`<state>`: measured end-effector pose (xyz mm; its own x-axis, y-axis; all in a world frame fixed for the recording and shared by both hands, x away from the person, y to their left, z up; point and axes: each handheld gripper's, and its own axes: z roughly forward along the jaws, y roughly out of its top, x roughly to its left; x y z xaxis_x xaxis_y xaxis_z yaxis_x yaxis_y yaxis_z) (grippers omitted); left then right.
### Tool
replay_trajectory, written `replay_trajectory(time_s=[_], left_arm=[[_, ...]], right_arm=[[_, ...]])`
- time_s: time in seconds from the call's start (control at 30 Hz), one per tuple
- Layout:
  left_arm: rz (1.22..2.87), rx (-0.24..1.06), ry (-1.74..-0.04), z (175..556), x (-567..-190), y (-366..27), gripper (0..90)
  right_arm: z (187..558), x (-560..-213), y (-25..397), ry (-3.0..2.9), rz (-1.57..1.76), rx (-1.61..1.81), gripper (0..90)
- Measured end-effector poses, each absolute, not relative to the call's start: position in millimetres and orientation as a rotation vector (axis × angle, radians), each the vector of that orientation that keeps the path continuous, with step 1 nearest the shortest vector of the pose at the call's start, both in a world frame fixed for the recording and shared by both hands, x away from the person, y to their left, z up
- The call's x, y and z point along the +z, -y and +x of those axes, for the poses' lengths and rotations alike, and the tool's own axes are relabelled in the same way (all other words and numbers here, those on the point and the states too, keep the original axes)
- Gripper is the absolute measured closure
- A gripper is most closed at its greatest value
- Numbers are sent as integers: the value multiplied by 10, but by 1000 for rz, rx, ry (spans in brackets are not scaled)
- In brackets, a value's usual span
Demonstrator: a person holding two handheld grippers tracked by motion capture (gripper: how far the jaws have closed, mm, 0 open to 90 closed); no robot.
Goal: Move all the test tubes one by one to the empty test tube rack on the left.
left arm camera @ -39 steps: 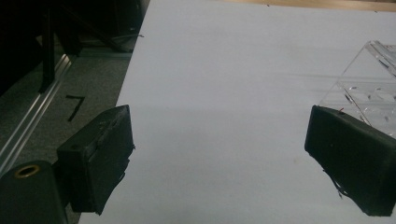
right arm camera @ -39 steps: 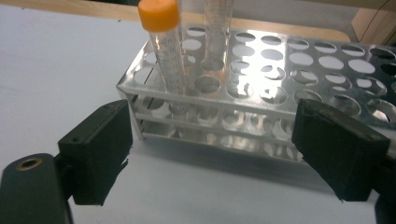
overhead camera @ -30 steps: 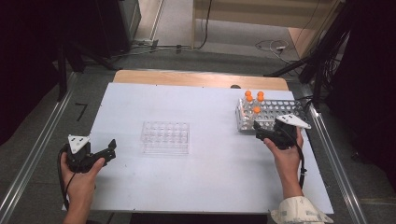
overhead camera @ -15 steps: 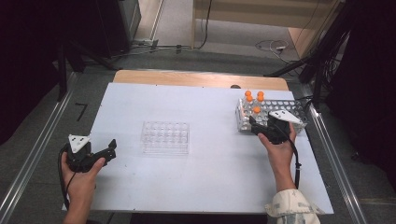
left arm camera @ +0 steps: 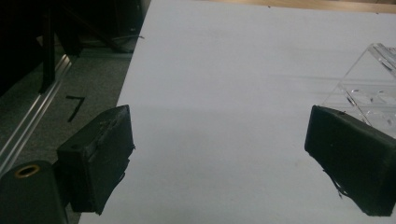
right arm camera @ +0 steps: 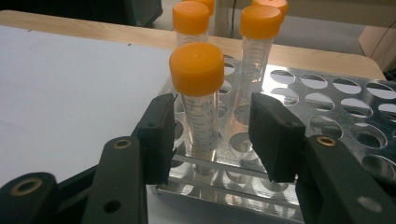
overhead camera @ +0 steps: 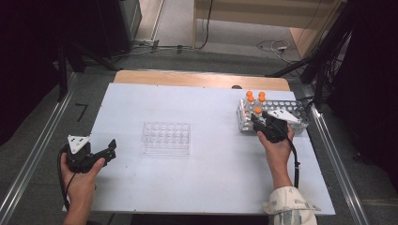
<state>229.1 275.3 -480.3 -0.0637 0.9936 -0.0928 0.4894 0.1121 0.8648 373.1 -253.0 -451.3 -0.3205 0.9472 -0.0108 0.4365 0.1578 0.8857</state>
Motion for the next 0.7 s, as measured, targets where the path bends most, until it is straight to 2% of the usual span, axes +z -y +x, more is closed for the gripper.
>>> replay_trajectory(time_s=[0.27,0.43,0.7], left_arm=[[1470,868,-1658,2293,-4804,-2750,88],[1469,866,-1656,2292,-4803,-2751,88],[1470,865,-1657,2294,-4805,-2754,88]], right_arm=[[3757,-4540,2514,-1854,1303,1120,595],[3775,-4556,2516,-1856,1314,1124,694],[3772,-4524,2530,-1840,1308,1135,714]])
